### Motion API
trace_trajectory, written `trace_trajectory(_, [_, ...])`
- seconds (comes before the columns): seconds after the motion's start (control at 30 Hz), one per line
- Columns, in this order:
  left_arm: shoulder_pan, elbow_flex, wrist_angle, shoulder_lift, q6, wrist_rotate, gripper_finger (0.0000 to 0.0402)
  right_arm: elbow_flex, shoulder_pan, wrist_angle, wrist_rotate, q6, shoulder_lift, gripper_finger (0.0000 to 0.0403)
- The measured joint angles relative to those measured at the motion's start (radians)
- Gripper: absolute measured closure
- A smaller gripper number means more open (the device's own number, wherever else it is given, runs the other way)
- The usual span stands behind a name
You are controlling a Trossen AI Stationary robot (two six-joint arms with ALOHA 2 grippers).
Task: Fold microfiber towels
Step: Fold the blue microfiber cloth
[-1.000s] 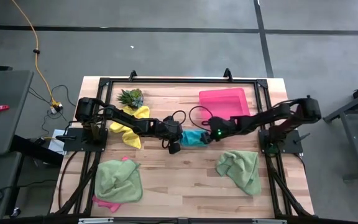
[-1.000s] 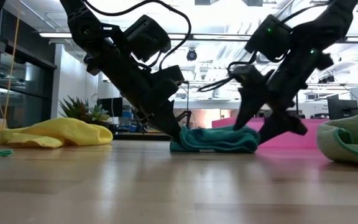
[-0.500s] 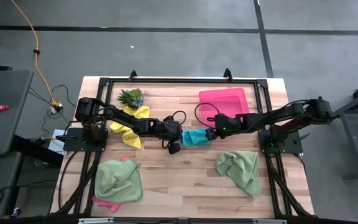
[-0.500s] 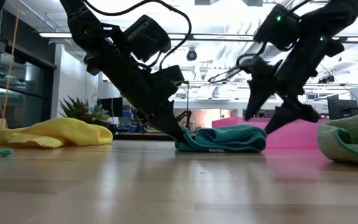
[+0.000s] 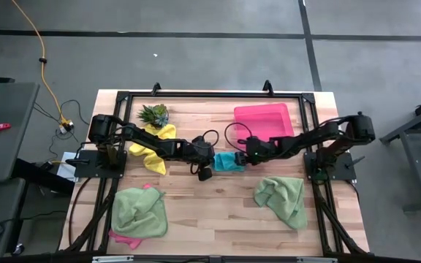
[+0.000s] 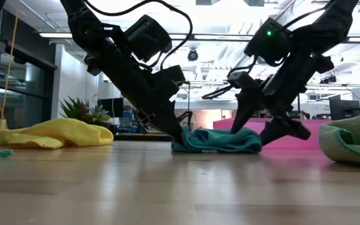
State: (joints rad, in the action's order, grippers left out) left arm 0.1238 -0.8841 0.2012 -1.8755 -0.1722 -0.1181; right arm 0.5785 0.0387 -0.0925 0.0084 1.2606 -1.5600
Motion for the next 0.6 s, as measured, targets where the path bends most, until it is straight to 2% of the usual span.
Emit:
trace_trajectory(0.3, [0.0,0.0,-0.001,0.0,0.0,-0.001,0.0401,-0.001,0.0,-0.007,0.02,0.033,-0.004,0.018])
trace_trajectory(0.6, [0.0,0.0,-0.049,0.0,0.047,0.008,0.0401,-0.003,0.0,0.001,0.017,0.021,-0.004,0.0245])
